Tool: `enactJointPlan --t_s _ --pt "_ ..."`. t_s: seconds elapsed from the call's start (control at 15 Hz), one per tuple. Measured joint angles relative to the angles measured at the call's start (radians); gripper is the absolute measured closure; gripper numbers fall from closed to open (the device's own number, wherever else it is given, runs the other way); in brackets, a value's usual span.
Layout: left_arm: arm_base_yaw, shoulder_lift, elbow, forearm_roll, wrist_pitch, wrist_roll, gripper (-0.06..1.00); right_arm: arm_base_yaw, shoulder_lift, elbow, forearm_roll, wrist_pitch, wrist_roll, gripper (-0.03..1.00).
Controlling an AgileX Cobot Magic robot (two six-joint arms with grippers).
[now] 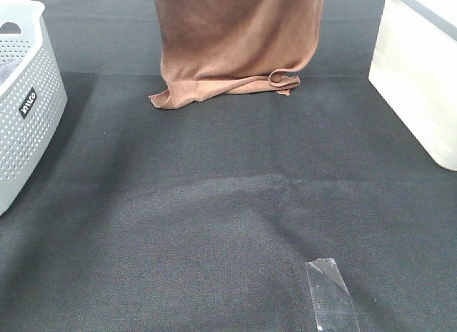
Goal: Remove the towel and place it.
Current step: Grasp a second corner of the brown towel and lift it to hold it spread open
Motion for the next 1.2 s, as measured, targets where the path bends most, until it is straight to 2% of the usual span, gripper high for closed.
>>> enactJointPlan --t_s 0.13,0.2,0.4,0.53,0.6,0.8,1.0,1.07,1.2 --pt "0.004 -0.027 -0.002 -0.014 0.145 0.032 0.94 0.0 -0.006 0.0 0.014 0.15 -0.045 0.97" --pt "0.004 -0.03 -0.002 -0.016 0.181 0.046 0.94 0.0 -0.006 0.0 0.019 0.188 -0.061 0.97" --pt "0.005 -0.045 -0.002 -0.036 0.376 0.073 0.94 0.0 -0.007 -0.001 0.04 0.372 -0.121 0.97" --pt "0.006 -0.074 -0.002 -0.046 0.473 0.091 0.94 0.0 -0.008 -0.001 0.059 0.395 -0.132 0.97" --pt "0.006 -0.09 -0.002 -0.047 0.489 0.093 0.94 0.0 -0.013 0.0 0.066 0.396 -0.133 0.97" --pt "0.006 -0.122 -0.002 -0.074 0.499 0.094 0.94 0.0 -0.095 0.081 0.067 0.396 -0.138 0.97" --pt "-0.007 -0.161 0.01 -0.054 0.501 0.094 0.94 0.0 -0.197 0.224 0.079 0.394 -0.139 0.97" --pt "-0.021 -0.186 0.031 -0.039 0.504 0.089 0.94 0.0 -0.219 0.27 0.079 0.394 -0.143 0.97" --pt "-0.064 -0.274 0.168 -0.007 0.505 0.081 0.94 -0.007 -0.272 0.377 0.073 0.39 -0.166 0.97"
